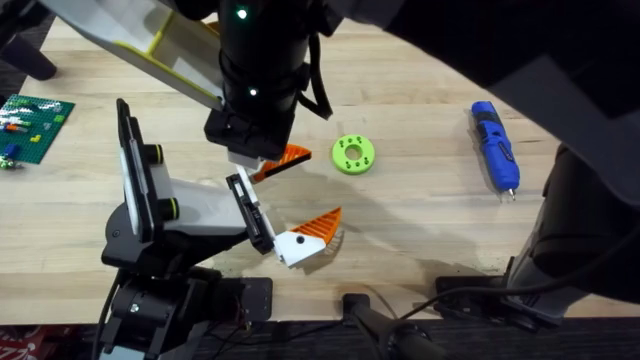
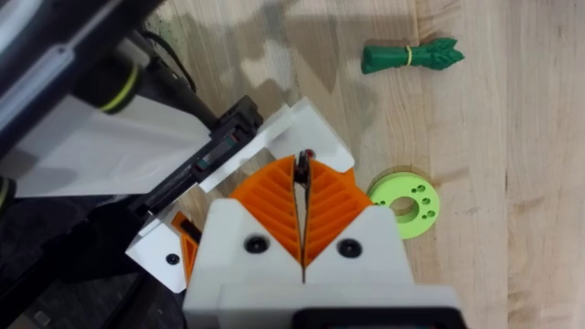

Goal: Pick up the gripper from the table and insert it into the empty holder that is missing its gripper. Then pick up a screw, insert it into the mounting hole, and use the screwdriver to tighten it. Finally, clean up the table by picking up the vegetable and placing it into the bucket.

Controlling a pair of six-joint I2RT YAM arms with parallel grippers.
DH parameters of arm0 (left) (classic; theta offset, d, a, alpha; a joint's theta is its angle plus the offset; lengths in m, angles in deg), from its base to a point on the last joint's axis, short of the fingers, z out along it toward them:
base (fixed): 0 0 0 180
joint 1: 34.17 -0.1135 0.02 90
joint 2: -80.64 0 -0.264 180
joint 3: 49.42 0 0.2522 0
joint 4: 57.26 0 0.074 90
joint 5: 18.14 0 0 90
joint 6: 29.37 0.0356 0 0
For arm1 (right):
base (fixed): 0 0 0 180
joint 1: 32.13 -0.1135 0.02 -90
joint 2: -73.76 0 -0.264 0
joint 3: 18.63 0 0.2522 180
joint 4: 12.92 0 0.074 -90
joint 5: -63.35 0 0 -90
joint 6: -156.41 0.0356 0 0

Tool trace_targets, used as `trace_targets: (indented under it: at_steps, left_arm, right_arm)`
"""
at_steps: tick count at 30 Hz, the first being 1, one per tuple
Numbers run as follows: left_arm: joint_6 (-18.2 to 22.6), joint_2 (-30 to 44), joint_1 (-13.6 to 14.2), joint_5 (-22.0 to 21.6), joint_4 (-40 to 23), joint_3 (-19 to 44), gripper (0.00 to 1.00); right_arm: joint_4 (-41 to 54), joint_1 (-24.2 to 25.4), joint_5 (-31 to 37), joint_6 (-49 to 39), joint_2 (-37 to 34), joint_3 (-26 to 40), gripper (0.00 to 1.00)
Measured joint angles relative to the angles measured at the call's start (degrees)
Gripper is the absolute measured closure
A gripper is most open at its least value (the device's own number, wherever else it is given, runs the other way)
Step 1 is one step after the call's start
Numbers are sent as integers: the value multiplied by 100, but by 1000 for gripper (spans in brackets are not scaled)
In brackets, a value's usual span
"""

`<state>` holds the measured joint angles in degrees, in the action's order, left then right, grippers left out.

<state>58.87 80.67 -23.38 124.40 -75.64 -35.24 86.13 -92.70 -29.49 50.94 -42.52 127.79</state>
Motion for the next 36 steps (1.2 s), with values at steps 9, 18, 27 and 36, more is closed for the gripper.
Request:
trace_targets:
  at_steps: [9, 18, 27, 36]
  left_arm:
    - [0, 0, 0, 0, 8, -2, 14]
    - [-1, 0, 0, 0, 8, -1, 14]
    - [-1, 0, 0, 1, 8, -1, 14]
    - [-2, 0, 0, 1, 8, -2, 14]
  right_arm:
    - [1, 36, 3, 2, 0, 0, 994]
    - [71, 50, 5, 0, 1, 0, 994]
    - [69, 50, 5, -1, 1, 0, 993]
    - [69, 50, 5, 0, 0, 0, 993]
